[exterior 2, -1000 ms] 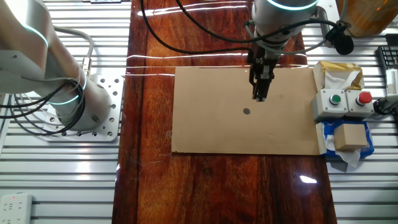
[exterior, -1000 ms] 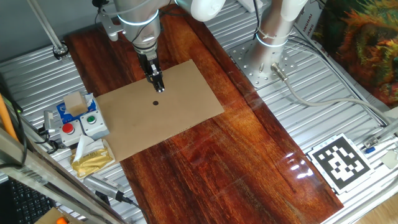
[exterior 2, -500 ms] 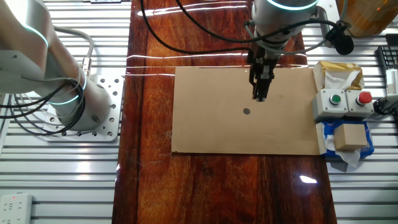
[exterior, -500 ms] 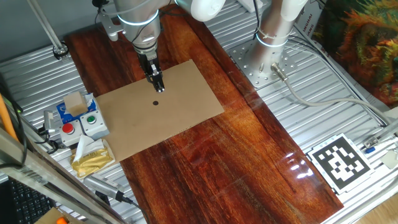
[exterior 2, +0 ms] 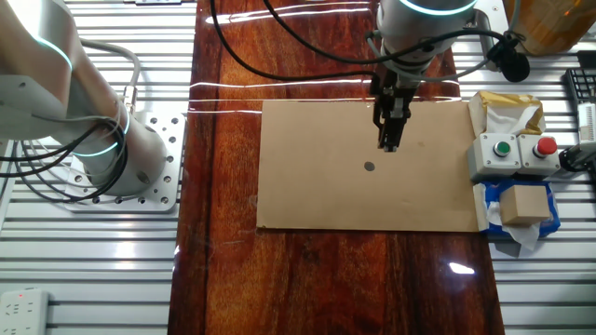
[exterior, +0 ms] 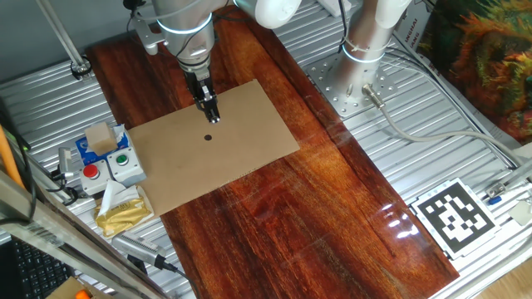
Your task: Grab the block and place it at the designated location
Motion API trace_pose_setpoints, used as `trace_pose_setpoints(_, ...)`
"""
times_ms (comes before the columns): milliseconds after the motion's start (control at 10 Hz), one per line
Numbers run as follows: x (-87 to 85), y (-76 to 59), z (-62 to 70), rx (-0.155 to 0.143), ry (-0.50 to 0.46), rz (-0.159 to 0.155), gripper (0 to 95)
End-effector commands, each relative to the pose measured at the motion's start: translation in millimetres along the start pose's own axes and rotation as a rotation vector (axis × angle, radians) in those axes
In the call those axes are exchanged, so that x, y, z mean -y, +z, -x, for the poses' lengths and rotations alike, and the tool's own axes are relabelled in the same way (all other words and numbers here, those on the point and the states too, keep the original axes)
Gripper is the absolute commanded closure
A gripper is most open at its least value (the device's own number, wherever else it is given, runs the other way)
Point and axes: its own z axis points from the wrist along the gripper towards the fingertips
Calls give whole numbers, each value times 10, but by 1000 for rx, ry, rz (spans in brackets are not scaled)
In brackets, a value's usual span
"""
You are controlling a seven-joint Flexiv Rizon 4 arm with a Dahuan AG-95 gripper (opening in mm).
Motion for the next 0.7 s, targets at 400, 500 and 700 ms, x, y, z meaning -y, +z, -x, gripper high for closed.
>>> trace_pose_setpoints(400,-9,-30,-7,-96,6,-46,950)
trace_pose_setpoints(500,-10,-33,-2,-92,7,-47,950)
trace_pose_setpoints(700,-12,-40,11,-93,9,-46,950)
